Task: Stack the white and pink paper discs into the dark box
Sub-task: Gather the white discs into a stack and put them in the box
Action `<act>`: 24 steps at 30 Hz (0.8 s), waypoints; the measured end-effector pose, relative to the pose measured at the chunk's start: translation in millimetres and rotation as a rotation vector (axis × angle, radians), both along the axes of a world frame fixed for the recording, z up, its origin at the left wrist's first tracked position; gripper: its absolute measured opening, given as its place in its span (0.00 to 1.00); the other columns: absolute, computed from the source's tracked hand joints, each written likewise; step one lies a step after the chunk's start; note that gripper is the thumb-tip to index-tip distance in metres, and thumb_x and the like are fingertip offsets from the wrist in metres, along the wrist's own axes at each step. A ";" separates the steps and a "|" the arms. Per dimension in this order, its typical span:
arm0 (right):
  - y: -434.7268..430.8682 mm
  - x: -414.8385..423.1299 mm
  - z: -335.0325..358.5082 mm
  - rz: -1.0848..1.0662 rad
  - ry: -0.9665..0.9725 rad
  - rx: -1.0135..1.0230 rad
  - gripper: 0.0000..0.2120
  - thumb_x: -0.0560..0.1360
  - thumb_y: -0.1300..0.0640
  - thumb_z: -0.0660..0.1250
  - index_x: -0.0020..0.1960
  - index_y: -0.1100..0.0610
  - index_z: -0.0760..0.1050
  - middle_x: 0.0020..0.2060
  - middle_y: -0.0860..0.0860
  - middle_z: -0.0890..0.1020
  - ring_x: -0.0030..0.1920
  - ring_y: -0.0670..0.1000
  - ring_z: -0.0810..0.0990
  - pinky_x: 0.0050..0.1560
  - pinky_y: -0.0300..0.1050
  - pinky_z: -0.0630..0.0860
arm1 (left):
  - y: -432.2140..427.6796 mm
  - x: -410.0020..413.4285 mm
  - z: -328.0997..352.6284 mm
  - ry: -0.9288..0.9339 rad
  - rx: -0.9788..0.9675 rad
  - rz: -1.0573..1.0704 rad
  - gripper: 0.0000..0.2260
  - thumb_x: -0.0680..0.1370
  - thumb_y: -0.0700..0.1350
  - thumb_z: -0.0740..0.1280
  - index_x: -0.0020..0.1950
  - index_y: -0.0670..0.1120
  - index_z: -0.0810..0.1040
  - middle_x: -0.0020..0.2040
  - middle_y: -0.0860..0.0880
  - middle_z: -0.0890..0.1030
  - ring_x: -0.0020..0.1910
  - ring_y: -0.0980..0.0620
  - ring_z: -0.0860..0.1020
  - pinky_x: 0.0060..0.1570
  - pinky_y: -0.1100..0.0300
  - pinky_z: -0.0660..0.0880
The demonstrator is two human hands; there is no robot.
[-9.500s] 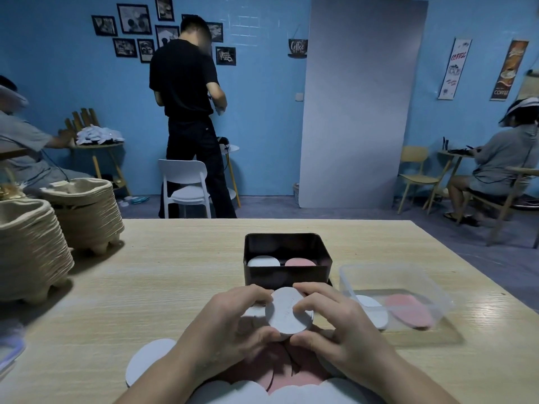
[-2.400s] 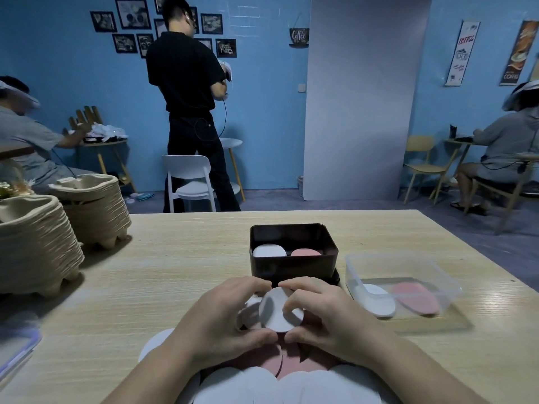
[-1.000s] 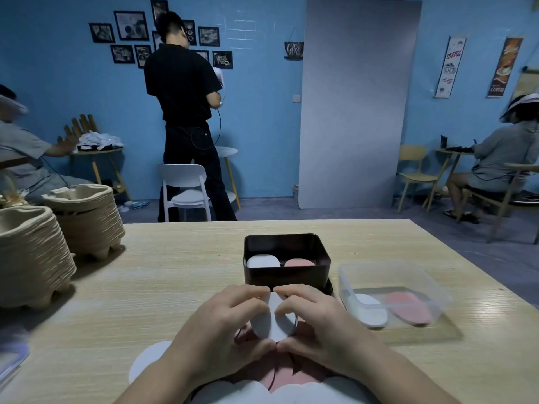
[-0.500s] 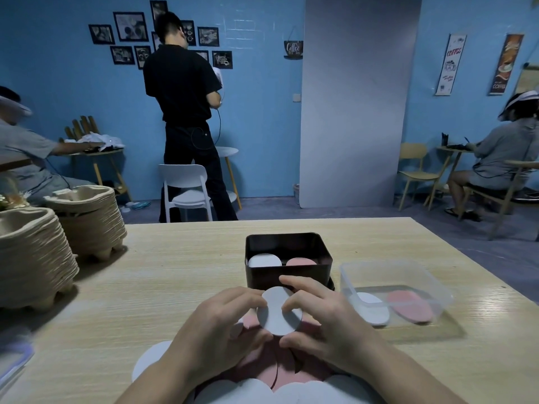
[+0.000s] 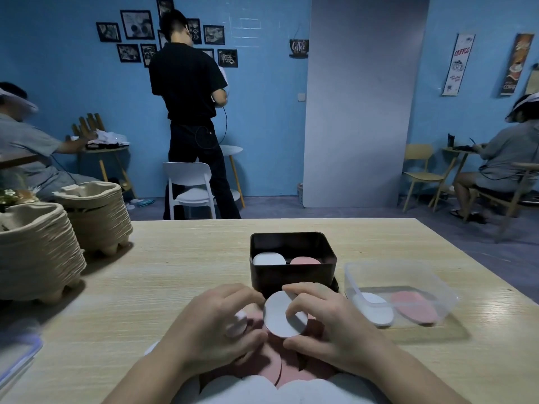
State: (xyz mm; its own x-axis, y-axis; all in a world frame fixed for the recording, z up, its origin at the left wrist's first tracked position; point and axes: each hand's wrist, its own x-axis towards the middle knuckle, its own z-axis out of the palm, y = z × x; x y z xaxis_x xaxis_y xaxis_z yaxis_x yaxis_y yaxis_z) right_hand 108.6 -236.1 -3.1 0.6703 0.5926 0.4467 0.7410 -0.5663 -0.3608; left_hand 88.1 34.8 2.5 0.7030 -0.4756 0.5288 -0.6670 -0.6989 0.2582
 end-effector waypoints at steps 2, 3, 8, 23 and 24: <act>-0.9 0.2 0.4 -0.006 0.013 0.006 0.17 0.73 0.34 0.71 0.50 0.45 0.73 0.71 0.36 0.71 0.71 0.38 0.68 0.64 0.43 0.73 | 11.4 -1.8 5.3 0.021 0.012 0.044 0.17 0.75 0.64 0.71 0.60 0.59 0.77 0.55 0.65 0.80 0.54 0.64 0.78 0.49 0.59 0.78; -0.9 0.0 0.7 -0.008 0.022 0.004 0.17 0.73 0.34 0.70 0.50 0.45 0.73 0.70 0.34 0.70 0.71 0.37 0.68 0.64 0.42 0.73 | 16.5 -1.7 6.7 0.040 0.027 0.070 0.17 0.74 0.65 0.70 0.59 0.59 0.78 0.55 0.65 0.79 0.54 0.65 0.77 0.50 0.59 0.78; -0.2 -0.5 2.0 -0.001 0.028 -0.009 0.17 0.73 0.35 0.71 0.50 0.45 0.74 0.69 0.35 0.71 0.71 0.37 0.68 0.65 0.40 0.71 | 26.2 0.1 6.6 0.162 0.176 0.134 0.21 0.70 0.65 0.66 0.61 0.62 0.74 0.56 0.65 0.75 0.56 0.65 0.72 0.56 0.59 0.73; -0.3 -0.8 1.5 -0.018 0.039 -0.052 0.17 0.73 0.35 0.72 0.52 0.45 0.74 0.70 0.36 0.71 0.71 0.37 0.67 0.66 0.39 0.70 | 16.8 -1.2 4.5 0.142 -0.094 0.082 0.20 0.69 0.55 0.74 0.59 0.59 0.75 0.55 0.64 0.77 0.59 0.57 0.76 0.54 0.63 0.74; 0.0 -0.5 1.4 -0.015 0.039 -0.052 0.17 0.73 0.35 0.72 0.53 0.45 0.74 0.70 0.37 0.71 0.71 0.37 0.67 0.66 0.40 0.71 | 12.0 -1.6 4.7 0.107 -0.096 0.054 0.21 0.69 0.54 0.75 0.59 0.58 0.75 0.55 0.63 0.77 0.58 0.57 0.77 0.54 0.62 0.74</act>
State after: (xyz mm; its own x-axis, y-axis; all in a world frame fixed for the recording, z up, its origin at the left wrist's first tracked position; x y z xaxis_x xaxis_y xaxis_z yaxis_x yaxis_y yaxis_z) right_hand 108.0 -236.1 -1.6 0.6954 0.6042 0.3891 0.7184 -0.5960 -0.3586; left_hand 86.5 46.9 7.2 0.7809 -0.3864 0.4908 -0.5942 -0.7018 0.3929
